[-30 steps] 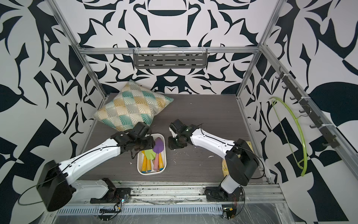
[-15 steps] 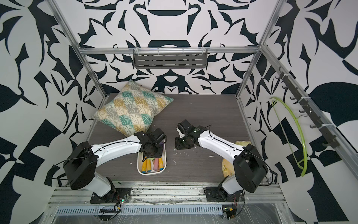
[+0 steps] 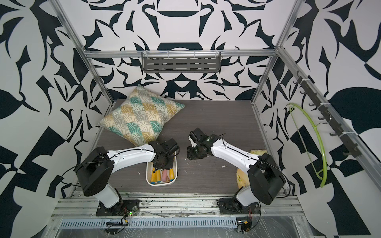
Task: Take the shovel out of the storage box
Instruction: Pick up the shovel from the storage box.
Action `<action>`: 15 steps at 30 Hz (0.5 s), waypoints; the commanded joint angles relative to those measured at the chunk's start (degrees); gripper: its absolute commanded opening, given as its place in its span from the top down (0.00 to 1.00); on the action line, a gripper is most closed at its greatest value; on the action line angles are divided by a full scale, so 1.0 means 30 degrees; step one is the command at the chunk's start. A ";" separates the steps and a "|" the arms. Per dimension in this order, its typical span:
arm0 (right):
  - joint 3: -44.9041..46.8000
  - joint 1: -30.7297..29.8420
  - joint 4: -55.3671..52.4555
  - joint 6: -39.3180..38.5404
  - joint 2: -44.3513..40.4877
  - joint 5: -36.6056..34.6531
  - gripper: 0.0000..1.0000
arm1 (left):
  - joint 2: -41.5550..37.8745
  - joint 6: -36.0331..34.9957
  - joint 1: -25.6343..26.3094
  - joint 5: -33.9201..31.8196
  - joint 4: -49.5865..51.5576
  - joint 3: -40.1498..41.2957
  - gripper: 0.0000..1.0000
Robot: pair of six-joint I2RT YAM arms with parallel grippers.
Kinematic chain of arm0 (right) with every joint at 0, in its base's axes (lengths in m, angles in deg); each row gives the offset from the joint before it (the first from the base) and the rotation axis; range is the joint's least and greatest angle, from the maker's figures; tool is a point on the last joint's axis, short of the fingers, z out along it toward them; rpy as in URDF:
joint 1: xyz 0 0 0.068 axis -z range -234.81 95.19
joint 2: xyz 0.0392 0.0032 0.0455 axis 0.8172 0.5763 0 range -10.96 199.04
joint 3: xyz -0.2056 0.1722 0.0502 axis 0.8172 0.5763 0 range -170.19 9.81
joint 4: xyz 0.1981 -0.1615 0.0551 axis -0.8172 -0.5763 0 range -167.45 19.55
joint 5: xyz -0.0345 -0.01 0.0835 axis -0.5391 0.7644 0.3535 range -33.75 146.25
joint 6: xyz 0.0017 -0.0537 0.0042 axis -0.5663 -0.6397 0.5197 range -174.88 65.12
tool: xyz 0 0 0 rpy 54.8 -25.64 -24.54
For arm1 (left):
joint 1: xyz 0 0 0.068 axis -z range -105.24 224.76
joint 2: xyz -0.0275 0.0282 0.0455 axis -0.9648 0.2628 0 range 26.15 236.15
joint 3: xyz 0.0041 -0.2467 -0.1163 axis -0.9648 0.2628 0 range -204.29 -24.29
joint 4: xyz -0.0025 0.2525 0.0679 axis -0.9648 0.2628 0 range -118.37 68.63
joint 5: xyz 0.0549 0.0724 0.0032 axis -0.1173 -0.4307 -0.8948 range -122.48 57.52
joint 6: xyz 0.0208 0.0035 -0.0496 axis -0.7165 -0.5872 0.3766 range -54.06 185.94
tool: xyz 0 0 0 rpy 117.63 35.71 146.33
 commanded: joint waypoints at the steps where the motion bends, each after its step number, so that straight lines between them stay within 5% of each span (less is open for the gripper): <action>1: -0.0009 -0.0089 0.0370 -0.0236 -0.0494 0.0157 0.65 | -0.0804 -0.0181 -0.0062 -0.0200 0.0663 0.0289 0.81; 15: -0.0663 0.2177 0.1414 -0.1585 -0.1095 0.2187 0.62 | -0.2931 -0.2932 -0.2795 -0.1165 0.0918 -0.2606 0.97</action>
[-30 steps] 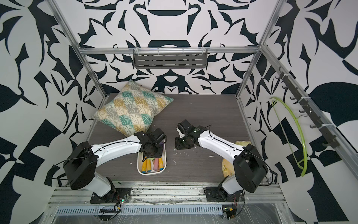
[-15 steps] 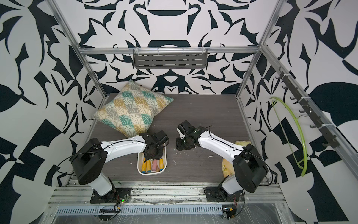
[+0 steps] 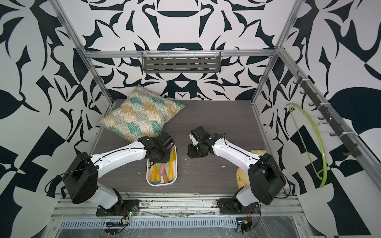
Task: Take the shovel out of the storage box
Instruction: Pick up the shovel from the storage box, then place the shovel at the center of the board.
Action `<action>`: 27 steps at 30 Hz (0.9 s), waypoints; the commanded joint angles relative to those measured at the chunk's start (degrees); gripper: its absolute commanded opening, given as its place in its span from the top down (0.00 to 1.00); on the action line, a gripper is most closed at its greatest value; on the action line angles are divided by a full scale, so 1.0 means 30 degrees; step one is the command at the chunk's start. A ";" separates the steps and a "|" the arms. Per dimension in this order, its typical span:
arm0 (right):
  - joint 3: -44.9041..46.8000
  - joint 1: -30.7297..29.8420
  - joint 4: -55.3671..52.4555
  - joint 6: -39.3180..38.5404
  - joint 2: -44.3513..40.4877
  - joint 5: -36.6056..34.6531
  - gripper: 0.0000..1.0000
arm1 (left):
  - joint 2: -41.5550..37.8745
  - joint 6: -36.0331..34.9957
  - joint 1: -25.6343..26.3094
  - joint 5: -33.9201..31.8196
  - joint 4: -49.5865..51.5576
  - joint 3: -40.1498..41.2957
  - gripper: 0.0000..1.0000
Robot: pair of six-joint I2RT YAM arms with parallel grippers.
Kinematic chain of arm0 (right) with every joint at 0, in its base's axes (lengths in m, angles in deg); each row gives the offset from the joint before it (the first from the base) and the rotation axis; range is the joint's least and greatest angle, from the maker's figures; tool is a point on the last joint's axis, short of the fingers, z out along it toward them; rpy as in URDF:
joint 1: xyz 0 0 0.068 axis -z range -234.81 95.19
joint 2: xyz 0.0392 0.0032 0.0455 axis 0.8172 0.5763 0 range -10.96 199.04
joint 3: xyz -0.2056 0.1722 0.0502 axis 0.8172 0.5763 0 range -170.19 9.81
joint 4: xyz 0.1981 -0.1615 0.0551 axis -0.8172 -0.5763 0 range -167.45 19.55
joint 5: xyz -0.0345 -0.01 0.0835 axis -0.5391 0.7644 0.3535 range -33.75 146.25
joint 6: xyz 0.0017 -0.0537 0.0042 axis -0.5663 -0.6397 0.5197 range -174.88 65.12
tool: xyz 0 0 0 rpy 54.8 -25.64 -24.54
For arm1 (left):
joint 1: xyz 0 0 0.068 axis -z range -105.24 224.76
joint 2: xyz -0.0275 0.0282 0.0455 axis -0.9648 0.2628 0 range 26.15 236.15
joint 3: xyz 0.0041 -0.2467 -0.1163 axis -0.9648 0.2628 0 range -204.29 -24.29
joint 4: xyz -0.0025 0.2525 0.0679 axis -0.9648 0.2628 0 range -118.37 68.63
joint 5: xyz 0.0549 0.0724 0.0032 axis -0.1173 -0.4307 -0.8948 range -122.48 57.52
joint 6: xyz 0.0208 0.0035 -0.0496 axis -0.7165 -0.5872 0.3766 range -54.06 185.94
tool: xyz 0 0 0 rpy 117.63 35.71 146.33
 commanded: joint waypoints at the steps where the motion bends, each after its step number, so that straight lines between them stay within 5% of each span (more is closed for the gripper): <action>1: -0.0786 0.0593 0.0734 -0.0961 -0.0864 0.1203 0.62 | -0.0141 -0.1879 -0.0734 -0.0909 0.0209 -0.1606 0.98; 5: -0.0962 0.1195 0.1737 -0.1166 -0.1004 0.3111 0.62 | 0.0189 -0.2960 -0.1785 0.0103 -0.0716 -0.3052 1.00; 9: -0.0940 0.3346 0.4020 -0.0812 -0.0823 0.7945 0.59 | -0.0321 -0.3193 -0.3419 0.4460 -0.4601 -0.3215 1.00; 17: -0.2043 0.5756 1.1184 0.1747 0.0666 1.5903 0.52 | -0.0632 0.0668 -0.5051 1.1145 -1.4260 -0.1346 1.00; 23: -0.2243 0.5765 2.0442 0.8167 0.3146 1.7804 0.46 | 0.0254 0.4689 -0.5496 1.3099 -2.2161 0.0773 1.00; 27: -0.2586 0.5568 2.1633 0.9022 0.3890 1.8259 0.45 | 0.0987 0.6141 -0.5468 1.3514 -2.4783 0.0993 1.00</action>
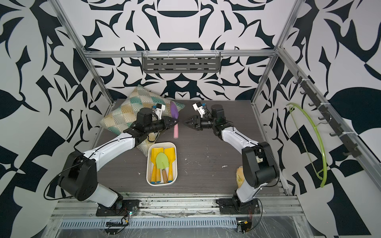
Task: Take the shovel out of the storage box
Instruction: Place the shovel at the center of the board.
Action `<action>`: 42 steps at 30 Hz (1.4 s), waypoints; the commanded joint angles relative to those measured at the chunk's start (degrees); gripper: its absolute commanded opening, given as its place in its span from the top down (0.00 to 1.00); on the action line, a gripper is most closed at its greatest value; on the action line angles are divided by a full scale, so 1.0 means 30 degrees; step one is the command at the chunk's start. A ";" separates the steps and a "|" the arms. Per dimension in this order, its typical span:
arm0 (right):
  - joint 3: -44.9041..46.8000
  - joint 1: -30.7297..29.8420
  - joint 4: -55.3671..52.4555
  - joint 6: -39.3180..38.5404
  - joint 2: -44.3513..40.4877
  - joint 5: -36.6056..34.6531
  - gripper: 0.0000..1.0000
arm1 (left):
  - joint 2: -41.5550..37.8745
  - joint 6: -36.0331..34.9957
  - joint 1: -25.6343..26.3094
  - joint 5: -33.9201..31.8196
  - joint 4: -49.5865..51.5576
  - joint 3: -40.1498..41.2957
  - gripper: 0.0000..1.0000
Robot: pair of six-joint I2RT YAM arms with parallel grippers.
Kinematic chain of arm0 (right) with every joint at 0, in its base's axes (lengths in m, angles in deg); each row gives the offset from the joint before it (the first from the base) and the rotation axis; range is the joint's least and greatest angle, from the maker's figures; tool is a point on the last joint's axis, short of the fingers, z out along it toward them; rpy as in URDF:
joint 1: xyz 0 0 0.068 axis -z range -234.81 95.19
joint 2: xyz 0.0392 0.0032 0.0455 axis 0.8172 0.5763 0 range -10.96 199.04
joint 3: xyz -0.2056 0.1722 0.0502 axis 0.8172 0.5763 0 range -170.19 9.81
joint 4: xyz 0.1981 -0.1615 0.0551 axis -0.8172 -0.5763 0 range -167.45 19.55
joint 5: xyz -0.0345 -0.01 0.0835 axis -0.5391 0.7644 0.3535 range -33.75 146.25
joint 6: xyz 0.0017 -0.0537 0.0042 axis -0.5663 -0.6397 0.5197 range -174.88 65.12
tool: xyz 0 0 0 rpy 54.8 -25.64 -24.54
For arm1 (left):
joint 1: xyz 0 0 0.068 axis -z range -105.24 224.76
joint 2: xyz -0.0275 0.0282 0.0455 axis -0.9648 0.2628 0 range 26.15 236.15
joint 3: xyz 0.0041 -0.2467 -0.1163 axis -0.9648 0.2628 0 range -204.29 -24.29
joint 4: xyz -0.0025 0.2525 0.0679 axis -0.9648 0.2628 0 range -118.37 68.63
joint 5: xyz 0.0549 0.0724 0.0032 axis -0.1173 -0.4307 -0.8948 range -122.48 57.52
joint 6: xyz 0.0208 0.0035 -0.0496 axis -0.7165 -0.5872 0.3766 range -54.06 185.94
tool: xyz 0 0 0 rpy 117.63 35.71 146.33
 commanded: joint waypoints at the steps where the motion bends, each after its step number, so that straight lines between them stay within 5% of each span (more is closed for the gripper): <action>1: -0.0992 -0.0275 0.3692 0.1966 -0.0153 0.1597 0.45 | 0.0517 0.1956 -0.0025 0.1315 -0.4653 0.0122 1.00; 10: -0.2735 -0.0995 0.2147 0.1173 0.0859 0.2254 0.47 | 0.0550 0.2152 0.0046 0.1296 -0.5565 0.0650 1.00; 19: -0.2540 -0.1646 0.7166 0.4962 0.2077 0.2108 0.78 | 0.0115 0.1530 0.0151 0.1340 -0.5313 0.0875 1.00; 35: -0.2672 -0.1952 1.5352 1.2028 0.4320 0.3291 0.58 | 0.0317 0.0837 0.0150 0.1503 -0.4389 0.0306 1.00; 38: -0.2792 -0.2027 1.4461 1.1462 0.4234 0.3323 0.59 | 0.0427 0.1225 0.0154 0.1518 -0.4944 0.0498 1.00; 42: -0.2853 -0.2027 1.4095 1.1183 0.4182 0.3379 0.77 | 0.0368 0.1332 0.0147 0.1489 -0.5029 0.0588 1.00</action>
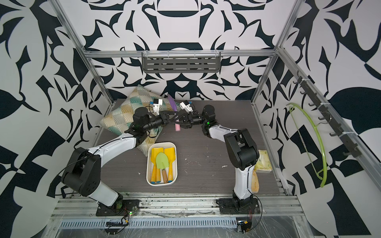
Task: Take the shovel out of the storage box
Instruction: Place the shovel at the center of the board.
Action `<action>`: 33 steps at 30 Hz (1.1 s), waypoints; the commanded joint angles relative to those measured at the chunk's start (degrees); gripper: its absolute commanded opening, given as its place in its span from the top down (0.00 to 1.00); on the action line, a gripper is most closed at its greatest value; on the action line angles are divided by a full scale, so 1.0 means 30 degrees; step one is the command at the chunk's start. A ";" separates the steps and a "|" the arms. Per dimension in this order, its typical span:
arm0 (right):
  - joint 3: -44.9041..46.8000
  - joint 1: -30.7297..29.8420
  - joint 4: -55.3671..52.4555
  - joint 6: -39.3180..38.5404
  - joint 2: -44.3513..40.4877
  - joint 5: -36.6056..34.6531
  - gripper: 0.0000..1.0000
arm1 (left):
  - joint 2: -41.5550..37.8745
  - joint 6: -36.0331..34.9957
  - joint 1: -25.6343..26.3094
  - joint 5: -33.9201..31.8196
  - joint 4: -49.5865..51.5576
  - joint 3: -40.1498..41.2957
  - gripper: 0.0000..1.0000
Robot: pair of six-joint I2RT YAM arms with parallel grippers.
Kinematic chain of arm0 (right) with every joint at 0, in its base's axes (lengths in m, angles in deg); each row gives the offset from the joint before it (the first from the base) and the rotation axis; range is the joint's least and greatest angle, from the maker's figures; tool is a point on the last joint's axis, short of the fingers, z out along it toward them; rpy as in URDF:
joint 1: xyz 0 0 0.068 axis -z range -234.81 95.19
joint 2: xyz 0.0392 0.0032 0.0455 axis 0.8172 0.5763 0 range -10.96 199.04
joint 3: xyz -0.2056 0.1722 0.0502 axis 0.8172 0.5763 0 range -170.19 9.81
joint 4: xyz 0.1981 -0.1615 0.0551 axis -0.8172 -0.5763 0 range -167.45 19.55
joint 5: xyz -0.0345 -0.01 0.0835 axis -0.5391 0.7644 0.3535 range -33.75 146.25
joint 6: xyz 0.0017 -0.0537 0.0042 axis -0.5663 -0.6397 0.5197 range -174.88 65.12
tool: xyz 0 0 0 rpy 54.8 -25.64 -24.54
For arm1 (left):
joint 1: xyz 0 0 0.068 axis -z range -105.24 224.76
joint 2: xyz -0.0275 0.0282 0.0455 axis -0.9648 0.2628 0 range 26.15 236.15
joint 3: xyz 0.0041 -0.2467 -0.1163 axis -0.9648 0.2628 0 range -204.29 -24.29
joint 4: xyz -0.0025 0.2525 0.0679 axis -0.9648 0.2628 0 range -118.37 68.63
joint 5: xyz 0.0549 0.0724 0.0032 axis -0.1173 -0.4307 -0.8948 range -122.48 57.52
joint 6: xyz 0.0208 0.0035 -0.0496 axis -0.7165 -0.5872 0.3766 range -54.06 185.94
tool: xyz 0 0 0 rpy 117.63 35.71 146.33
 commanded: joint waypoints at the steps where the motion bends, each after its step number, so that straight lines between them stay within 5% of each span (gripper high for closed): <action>1: -0.0675 -0.0211 0.1080 0.0359 -0.0817 -0.0727 0.80 | -0.0045 -0.0609 0.0478 0.0833 0.0062 -0.0090 1.00; 4: -0.0645 -0.0198 0.0079 -0.0112 -0.1142 -0.0771 0.85 | -0.0024 -0.0760 0.0478 0.0913 0.0658 -0.0252 0.97; 6: -0.0559 -0.0003 -0.3335 -0.2378 -0.1718 -0.1019 0.86 | -0.0197 -0.1049 0.0478 0.0540 0.1570 -0.0397 0.59; 7: -0.0594 0.0128 -0.6207 -0.4378 -0.2181 -0.1208 0.86 | -0.0346 -0.1295 0.0478 0.0054 0.2358 -0.0454 0.48; 10: -0.4015 0.0271 -2.6885 -1.8666 -0.3867 -0.4601 0.88 | -0.1127 -0.3143 0.0478 -0.1333 0.6361 -0.1235 0.30; 12: -0.6842 -0.0065 -3.3448 -2.2781 -0.3601 -0.8257 0.92 | -0.1532 -0.4063 0.0478 -0.2489 0.8801 -0.1695 0.27; 19: -0.7257 -0.0022 -3.5607 -2.2421 -0.3523 -1.1546 0.93 | -0.2309 -0.4075 0.0332 -0.4262 1.1080 -0.1333 0.22; 26: -1.0326 -0.0277 -4.0932 -2.2710 -0.2241 -2.1151 0.99 | -0.2608 -0.4934 0.0332 -0.5604 1.5103 -0.1645 0.19; 33: -1.5082 -0.0951 -4.4959 -2.3220 0.1888 -2.4771 1.00 | -0.3321 -0.5875 0.0390 -0.6672 1.7973 -0.1002 0.20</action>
